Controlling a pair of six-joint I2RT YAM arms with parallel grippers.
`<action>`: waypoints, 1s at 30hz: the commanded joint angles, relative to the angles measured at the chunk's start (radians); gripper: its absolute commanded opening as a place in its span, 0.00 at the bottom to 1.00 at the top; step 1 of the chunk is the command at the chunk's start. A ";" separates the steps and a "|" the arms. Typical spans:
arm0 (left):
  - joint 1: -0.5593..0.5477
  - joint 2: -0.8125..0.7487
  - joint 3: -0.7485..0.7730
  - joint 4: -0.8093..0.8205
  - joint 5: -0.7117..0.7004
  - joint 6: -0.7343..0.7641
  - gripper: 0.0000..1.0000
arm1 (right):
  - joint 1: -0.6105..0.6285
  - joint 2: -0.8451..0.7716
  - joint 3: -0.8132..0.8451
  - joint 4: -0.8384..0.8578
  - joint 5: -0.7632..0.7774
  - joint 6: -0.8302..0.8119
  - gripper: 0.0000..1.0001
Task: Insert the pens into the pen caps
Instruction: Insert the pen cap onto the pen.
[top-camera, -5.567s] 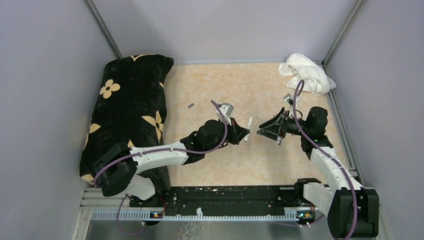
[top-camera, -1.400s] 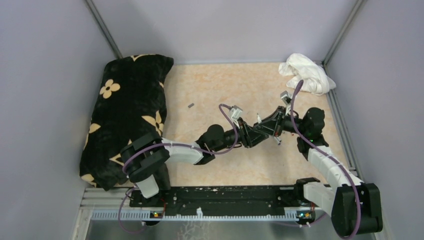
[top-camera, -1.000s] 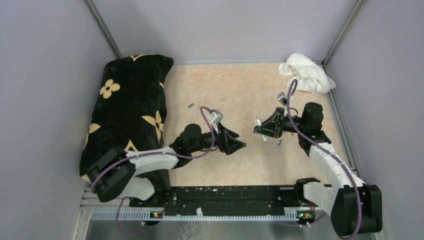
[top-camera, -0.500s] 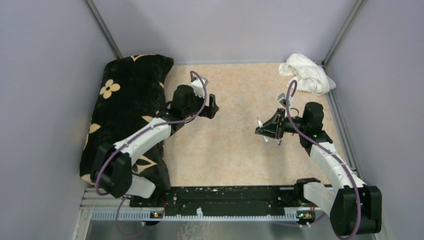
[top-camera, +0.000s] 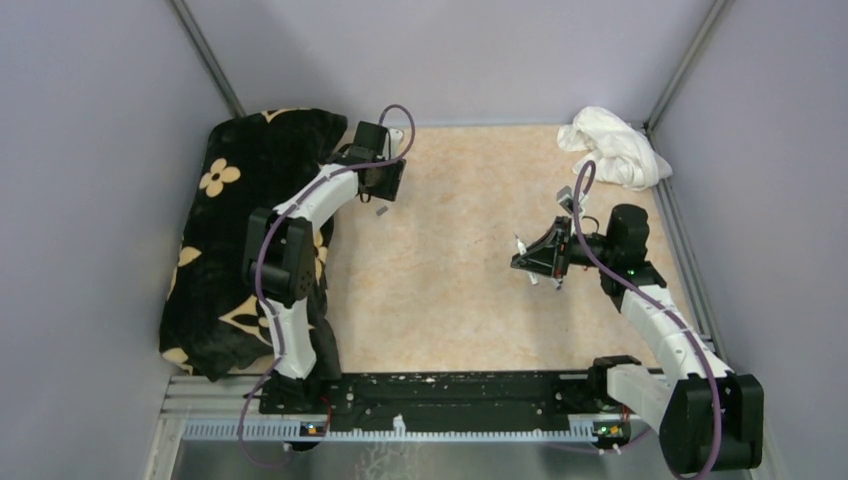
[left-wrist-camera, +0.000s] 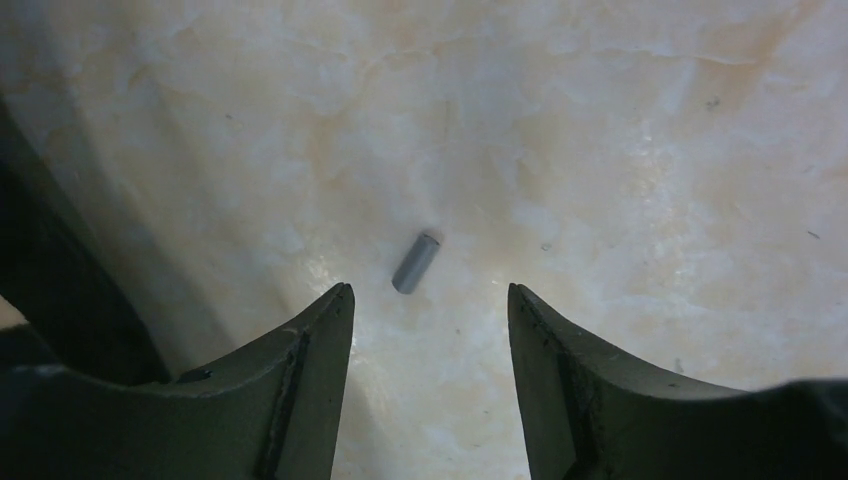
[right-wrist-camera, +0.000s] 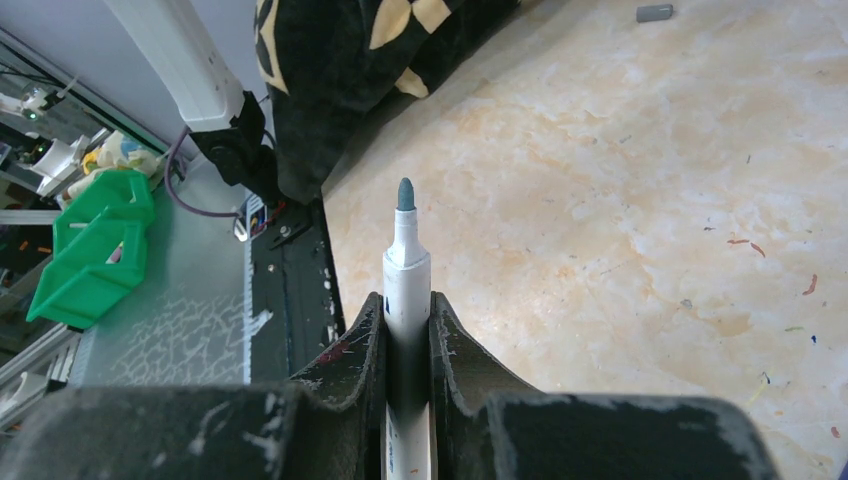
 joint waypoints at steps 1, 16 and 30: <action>0.012 0.093 0.139 -0.185 -0.027 0.131 0.62 | -0.007 -0.018 0.040 0.021 -0.018 -0.013 0.00; 0.048 0.274 0.299 -0.307 0.040 0.213 0.48 | -0.014 -0.011 0.036 0.023 -0.013 -0.015 0.00; 0.050 0.344 0.329 -0.328 0.041 0.205 0.33 | -0.016 -0.011 0.037 0.026 -0.017 -0.010 0.00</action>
